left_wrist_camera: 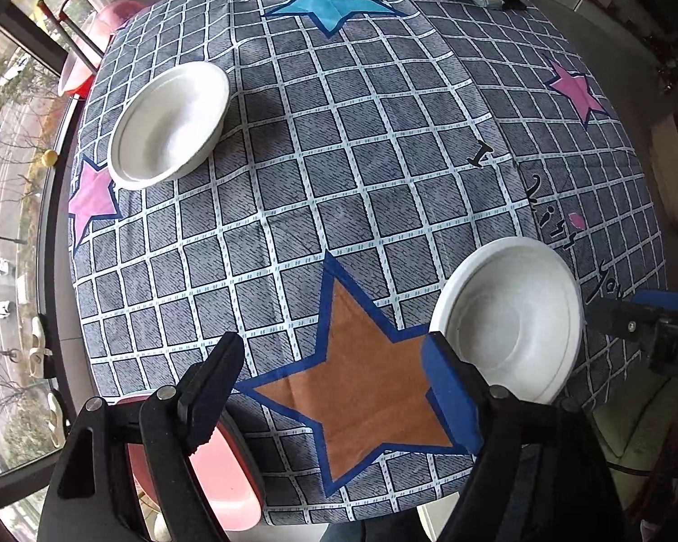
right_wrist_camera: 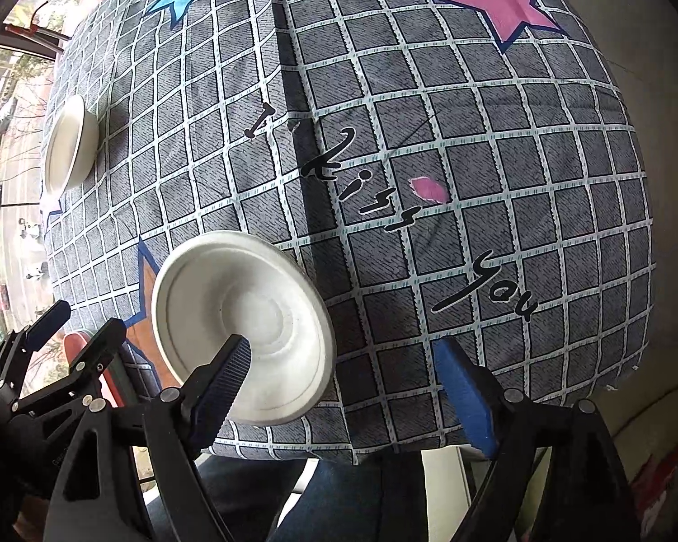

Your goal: Organize plates and bowls

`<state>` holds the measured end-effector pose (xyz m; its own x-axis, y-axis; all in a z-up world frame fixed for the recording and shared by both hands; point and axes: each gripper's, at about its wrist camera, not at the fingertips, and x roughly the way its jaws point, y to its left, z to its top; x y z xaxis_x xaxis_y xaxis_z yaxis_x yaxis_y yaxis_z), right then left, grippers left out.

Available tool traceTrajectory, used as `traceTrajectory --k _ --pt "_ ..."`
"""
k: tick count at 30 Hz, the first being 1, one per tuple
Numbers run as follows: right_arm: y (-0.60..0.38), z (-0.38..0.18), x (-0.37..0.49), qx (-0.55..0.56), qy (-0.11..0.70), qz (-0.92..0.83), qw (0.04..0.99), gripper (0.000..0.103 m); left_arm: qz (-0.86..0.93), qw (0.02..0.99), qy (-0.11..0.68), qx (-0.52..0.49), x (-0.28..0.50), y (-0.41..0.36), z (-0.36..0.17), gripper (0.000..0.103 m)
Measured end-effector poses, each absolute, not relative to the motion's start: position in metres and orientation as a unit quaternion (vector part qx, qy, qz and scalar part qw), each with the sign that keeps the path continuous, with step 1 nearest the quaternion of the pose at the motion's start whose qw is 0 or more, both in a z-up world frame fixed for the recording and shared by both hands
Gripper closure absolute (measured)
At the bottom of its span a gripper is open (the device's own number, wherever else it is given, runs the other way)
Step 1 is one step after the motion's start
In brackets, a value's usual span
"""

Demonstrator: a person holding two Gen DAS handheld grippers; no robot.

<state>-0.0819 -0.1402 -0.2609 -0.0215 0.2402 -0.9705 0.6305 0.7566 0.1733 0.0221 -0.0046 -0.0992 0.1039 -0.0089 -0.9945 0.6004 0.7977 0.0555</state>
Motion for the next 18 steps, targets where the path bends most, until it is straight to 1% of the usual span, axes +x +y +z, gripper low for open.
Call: traceTrajectory --k 1,2,12,18 --pt "-0.142 -0.257 -0.08 0.315 0.694 -0.153 0.629 0.004 -0.211 0.71 0.632 0.228 0.025 -0.005 -0.097 0.019" --pt "-0.141 -0.253 -0.077 0.318 0.689 -0.149 0.634 0.001 -0.207 0.713 0.632 0.223 0.027 -0.001 -0.095 0.019" --pt "-0.101 -0.235 -0.039 0.289 0.689 -0.113 0.655 0.001 -0.177 0.73 0.632 0.188 0.04 0.028 -0.087 0.018" --pt "-0.085 -0.241 -0.028 0.274 0.692 -0.099 0.66 0.001 -0.167 0.731 0.637 0.179 0.045 0.04 -0.086 0.018"
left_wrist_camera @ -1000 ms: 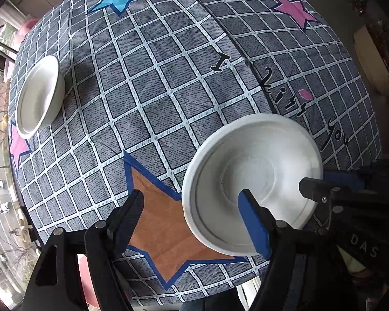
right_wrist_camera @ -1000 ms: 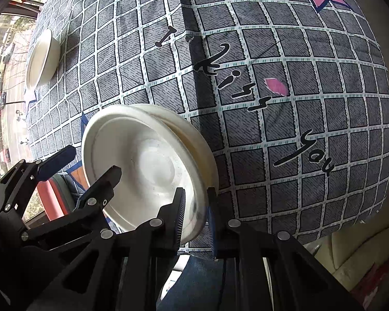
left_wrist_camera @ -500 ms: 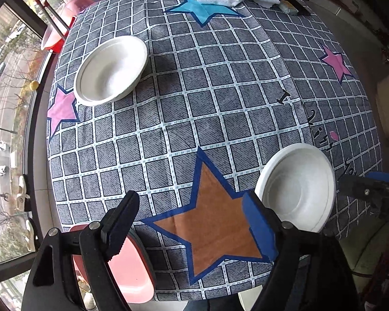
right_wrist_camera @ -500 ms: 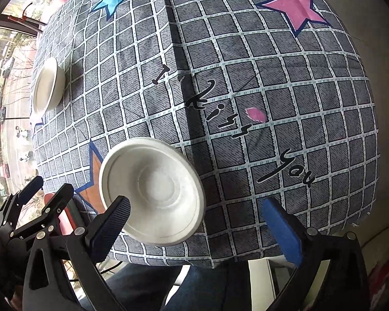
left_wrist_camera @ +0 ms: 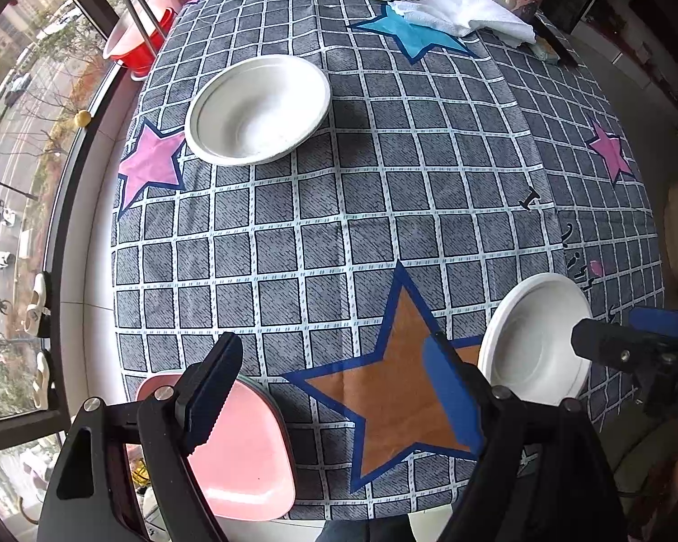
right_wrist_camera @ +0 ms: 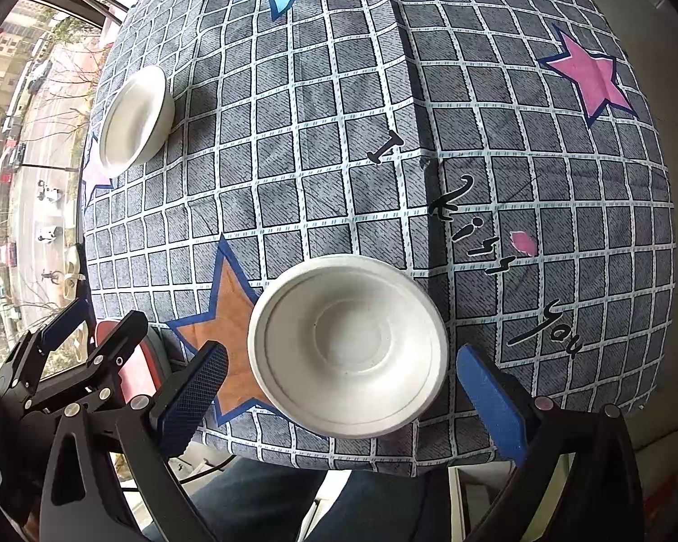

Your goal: Organize plates and bowls

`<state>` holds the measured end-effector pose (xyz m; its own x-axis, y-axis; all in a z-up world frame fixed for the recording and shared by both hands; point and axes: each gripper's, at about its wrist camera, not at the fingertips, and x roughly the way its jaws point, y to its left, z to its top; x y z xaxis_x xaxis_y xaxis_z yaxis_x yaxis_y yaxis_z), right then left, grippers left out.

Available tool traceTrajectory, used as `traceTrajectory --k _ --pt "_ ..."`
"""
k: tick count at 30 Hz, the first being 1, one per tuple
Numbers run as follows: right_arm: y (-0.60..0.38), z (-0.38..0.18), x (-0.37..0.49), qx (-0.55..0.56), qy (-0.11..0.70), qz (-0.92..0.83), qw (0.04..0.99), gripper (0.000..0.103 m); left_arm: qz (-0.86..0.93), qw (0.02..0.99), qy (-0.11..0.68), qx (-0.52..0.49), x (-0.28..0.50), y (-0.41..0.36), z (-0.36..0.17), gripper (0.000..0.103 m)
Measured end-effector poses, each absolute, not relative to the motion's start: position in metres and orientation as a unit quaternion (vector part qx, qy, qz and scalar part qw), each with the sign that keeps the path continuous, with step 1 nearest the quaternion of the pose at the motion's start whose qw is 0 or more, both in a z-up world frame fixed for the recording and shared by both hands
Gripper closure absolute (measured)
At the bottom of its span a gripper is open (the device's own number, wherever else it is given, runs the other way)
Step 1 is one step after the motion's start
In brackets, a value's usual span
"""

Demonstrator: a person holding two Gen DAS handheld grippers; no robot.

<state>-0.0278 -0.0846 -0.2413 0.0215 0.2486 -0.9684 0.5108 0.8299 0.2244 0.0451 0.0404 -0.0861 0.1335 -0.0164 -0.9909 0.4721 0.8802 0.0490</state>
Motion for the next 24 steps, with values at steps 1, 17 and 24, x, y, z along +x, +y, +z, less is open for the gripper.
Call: traceTrajectory --k 1,17,24 --pt "-0.083 -0.242 -0.026 0.273 0.693 -0.097 0.66 0.001 -0.165 0.731 0.638 0.179 0.046 0.042 -0.086 0.018" --pt "-0.065 -0.251 0.0 0.25 0.712 -0.077 0.652 0.001 -0.135 0.723 0.656 0.169 0.064 0.064 -0.098 0.018" --pt "-0.059 -0.25 0.035 0.234 0.715 -0.062 0.656 0.001 -0.117 0.727 0.657 0.163 0.097 0.074 -0.103 0.018"
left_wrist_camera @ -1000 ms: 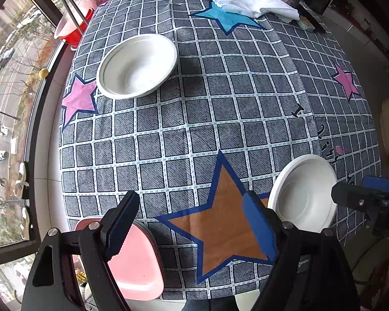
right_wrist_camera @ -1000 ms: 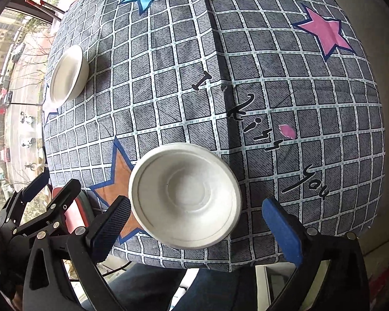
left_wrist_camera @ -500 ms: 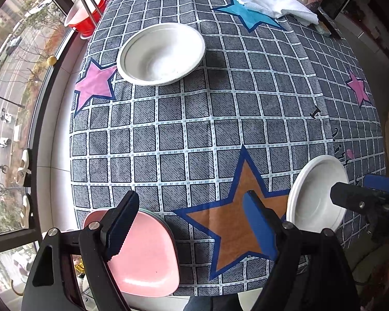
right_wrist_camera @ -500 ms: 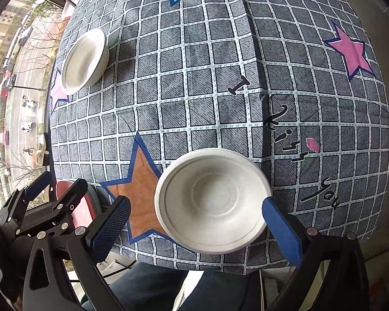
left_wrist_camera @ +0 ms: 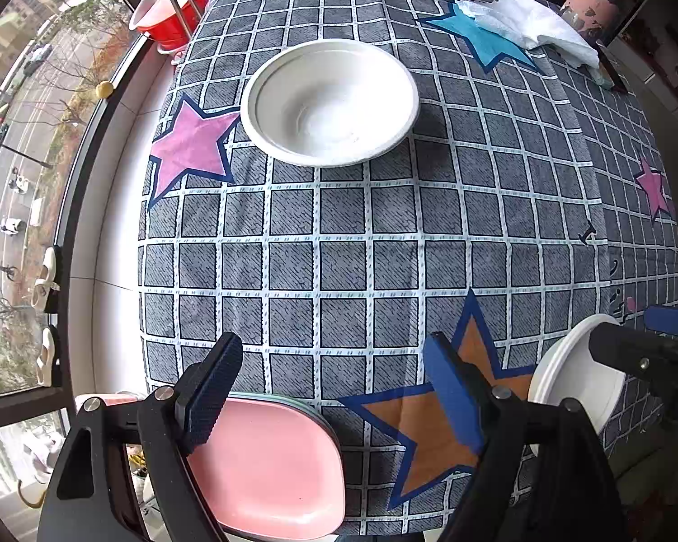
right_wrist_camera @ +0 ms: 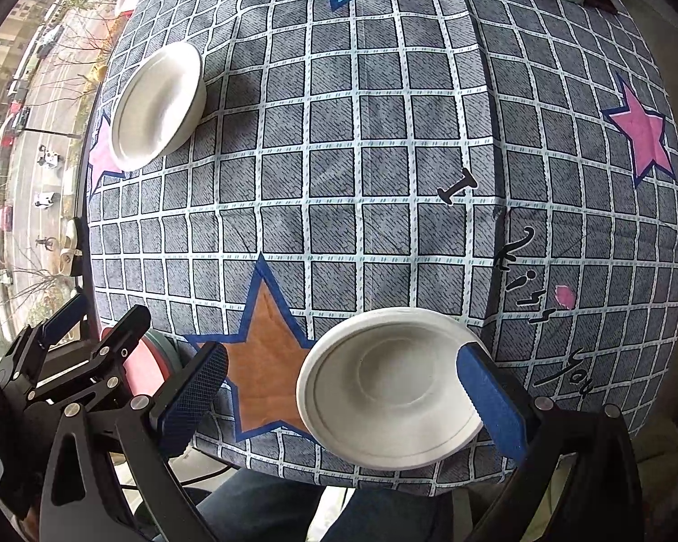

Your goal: Organize plates and bowls

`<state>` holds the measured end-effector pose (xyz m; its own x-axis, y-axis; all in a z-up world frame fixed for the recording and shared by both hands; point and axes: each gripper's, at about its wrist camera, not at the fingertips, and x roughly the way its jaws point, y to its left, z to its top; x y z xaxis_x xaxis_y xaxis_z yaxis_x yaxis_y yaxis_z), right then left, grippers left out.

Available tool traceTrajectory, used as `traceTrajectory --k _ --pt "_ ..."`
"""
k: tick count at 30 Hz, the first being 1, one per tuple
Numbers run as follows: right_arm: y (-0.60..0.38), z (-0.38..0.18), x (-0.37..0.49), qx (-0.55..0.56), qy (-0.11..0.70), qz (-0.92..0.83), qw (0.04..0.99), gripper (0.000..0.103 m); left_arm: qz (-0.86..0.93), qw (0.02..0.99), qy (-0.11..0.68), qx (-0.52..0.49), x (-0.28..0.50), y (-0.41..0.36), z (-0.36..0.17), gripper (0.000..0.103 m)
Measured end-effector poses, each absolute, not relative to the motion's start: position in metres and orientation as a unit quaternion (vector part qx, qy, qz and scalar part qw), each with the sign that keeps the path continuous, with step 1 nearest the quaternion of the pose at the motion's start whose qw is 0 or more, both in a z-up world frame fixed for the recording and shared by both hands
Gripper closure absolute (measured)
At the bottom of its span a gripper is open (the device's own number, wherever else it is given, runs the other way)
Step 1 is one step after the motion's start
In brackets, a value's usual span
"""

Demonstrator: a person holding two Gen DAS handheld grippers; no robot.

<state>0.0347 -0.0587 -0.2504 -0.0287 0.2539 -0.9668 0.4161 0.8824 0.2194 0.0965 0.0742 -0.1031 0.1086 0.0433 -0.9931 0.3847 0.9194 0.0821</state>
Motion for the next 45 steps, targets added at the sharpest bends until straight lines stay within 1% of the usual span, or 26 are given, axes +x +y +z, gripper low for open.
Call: traceTrajectory --k 8,15,21,28,29,30,31,32,33,34,35,36,37,38,39,41,43,45 --pt "-0.046 -0.25 0.114 0.223 0.7 -0.037 0.678 0.001 -0.069 0.744 0.649 0.143 0.177 0.098 -0.11 0.018" --pt "-0.036 -0.273 0.182 0.218 0.688 -0.048 0.69 0.001 -0.051 0.757 0.639 0.125 0.24 0.102 -0.126 0.018" --pt "-0.034 -0.3 0.217 0.222 0.688 -0.062 0.688 0.001 -0.053 0.753 0.638 0.155 0.271 0.093 -0.155 0.018" --pt "-0.028 -0.323 0.232 0.206 0.698 -0.065 0.682 0.001 -0.059 0.74 0.647 0.175 0.282 0.093 -0.183 0.018" --pt "-0.027 -0.325 0.233 0.203 0.699 -0.065 0.682 0.001 -0.061 0.739 0.648 0.171 0.283 0.094 -0.184 0.019" --pt "-0.025 -0.326 0.234 0.201 0.7 -0.066 0.682 0.002 -0.064 0.739 0.65 0.164 0.285 0.096 -0.185 0.022" --pt "-0.024 -0.328 0.233 0.2 0.7 -0.065 0.682 0.006 -0.069 0.739 0.652 0.153 0.285 0.098 -0.185 0.026" --pt "-0.021 -0.329 0.233 0.2 0.701 -0.062 0.682 0.016 -0.074 0.738 0.656 0.142 0.287 0.099 -0.185 0.028" --pt "-0.016 -0.332 0.233 0.199 0.704 -0.059 0.679 0.021 -0.079 0.736 0.658 0.136 0.287 0.099 -0.185 0.033" --pt "-0.012 -0.333 0.233 0.197 0.705 -0.056 0.679 0.024 -0.086 0.734 0.66 0.135 0.288 0.098 -0.185 0.04" --pt "-0.008 -0.332 0.233 0.19 0.702 -0.052 0.684 0.031 -0.092 0.733 0.66 0.138 0.288 0.094 -0.185 0.043" --pt "-0.003 -0.331 0.234 0.184 0.699 -0.043 0.69 0.036 -0.099 0.731 0.659 0.143 0.286 0.088 -0.183 0.05" --pt "0.002 -0.329 0.234 0.182 0.696 -0.033 0.694 0.049 -0.105 0.73 0.66 0.148 0.285 0.081 -0.182 0.058" --pt "0.006 -0.328 0.235 0.181 0.697 -0.024 0.694 0.058 -0.111 0.728 0.66 0.151 0.284 0.078 -0.182 0.062" --pt "0.009 -0.328 0.235 0.18 0.698 -0.018 0.692 0.062 -0.113 0.725 0.661 0.156 0.283 0.073 -0.181 0.064" --pt "0.014 -0.33 0.235 0.183 0.702 -0.009 0.688 0.08 -0.115 0.723 0.663 0.159 0.28 0.07 -0.181 0.065" --pt "0.017 -0.332 0.232 0.188 0.709 0.0 0.68 0.082 -0.116 0.719 0.666 0.162 0.275 0.065 -0.18 0.068" --pt "0.017 -0.334 0.231 0.193 0.715 0.005 0.672 0.082 -0.126 0.714 0.669 0.162 0.266 0.055 -0.18 0.069"
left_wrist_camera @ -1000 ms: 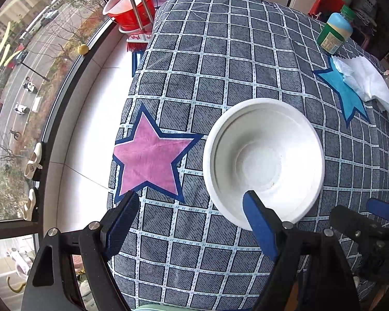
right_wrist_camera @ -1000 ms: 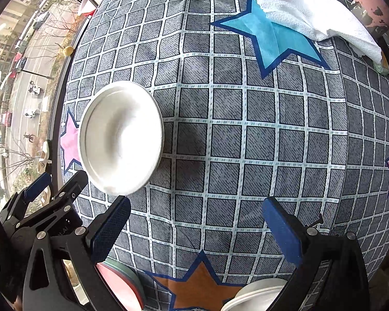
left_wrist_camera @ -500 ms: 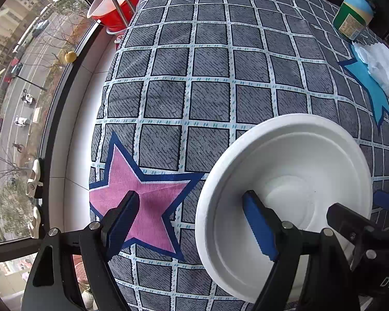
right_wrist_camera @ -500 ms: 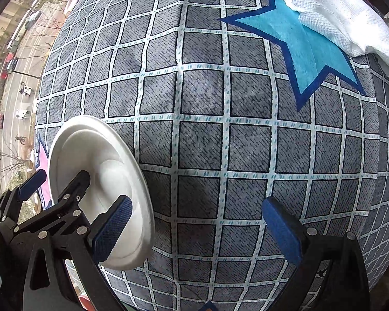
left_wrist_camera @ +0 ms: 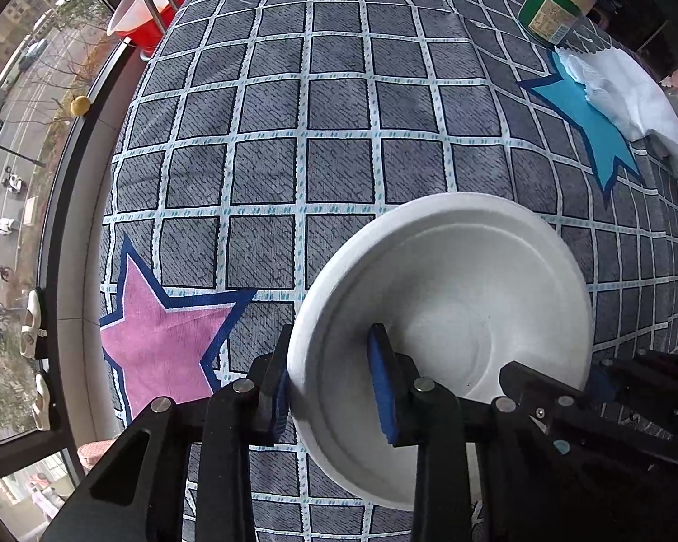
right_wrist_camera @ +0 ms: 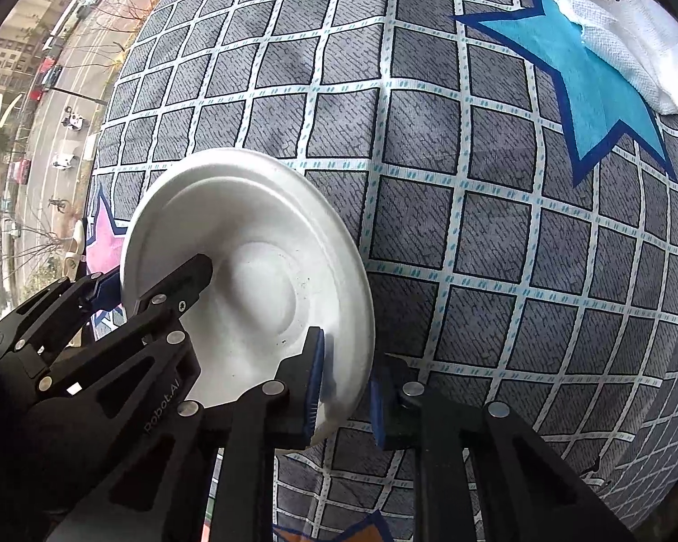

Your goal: Organize plates and bowls

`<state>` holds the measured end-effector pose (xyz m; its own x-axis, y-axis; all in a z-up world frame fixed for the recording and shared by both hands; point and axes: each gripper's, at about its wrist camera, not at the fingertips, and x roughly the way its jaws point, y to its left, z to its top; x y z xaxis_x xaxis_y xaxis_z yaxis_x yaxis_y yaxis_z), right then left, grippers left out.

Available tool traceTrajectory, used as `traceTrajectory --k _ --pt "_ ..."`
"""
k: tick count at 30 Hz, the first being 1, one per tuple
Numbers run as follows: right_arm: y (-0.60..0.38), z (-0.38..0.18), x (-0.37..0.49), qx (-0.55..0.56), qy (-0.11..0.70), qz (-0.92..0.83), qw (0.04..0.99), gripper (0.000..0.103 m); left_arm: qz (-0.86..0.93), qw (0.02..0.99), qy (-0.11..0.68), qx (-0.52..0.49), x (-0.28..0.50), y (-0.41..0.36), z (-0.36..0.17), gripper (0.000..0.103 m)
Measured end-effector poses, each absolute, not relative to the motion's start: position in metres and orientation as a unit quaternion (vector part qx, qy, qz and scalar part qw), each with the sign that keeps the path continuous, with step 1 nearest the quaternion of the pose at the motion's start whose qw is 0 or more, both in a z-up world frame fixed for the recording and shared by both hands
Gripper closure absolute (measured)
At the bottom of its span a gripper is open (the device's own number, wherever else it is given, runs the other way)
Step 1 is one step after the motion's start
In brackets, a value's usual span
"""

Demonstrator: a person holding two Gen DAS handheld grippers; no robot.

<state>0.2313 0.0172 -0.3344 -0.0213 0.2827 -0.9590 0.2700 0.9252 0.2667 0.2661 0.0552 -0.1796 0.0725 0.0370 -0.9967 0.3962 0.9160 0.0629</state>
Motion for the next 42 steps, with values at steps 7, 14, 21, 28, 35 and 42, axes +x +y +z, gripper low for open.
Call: traceTrajectory --k 7,14,21,28,35,42 --pt "-0.011 -0.339 0.194 0.205 0.723 -0.015 0.66 0.082 -0.165 0.704 0.664 0.193 0.229 0.005 -0.178 0.069" --pt "-0.056 -0.347 0.153 0.232 0.723 -0.057 0.648 0.082 -0.207 0.689 0.659 0.221 0.199 -0.056 -0.181 0.069" --pt "-0.085 -0.355 0.124 0.261 0.719 -0.082 0.639 0.082 -0.227 0.676 0.657 0.243 0.173 -0.102 -0.182 0.069" --pt "-0.091 -0.338 0.121 0.264 0.707 -0.09 0.65 0.082 -0.236 0.683 0.642 0.255 0.147 -0.138 -0.159 0.069" --pt "-0.098 -0.313 0.112 0.273 0.692 -0.095 0.661 0.082 -0.241 0.692 0.63 0.257 0.133 -0.155 -0.126 0.069" --pt "-0.085 -0.287 0.095 0.27 0.685 -0.098 0.669 0.082 -0.251 0.696 0.622 0.256 0.12 -0.133 -0.098 0.069"
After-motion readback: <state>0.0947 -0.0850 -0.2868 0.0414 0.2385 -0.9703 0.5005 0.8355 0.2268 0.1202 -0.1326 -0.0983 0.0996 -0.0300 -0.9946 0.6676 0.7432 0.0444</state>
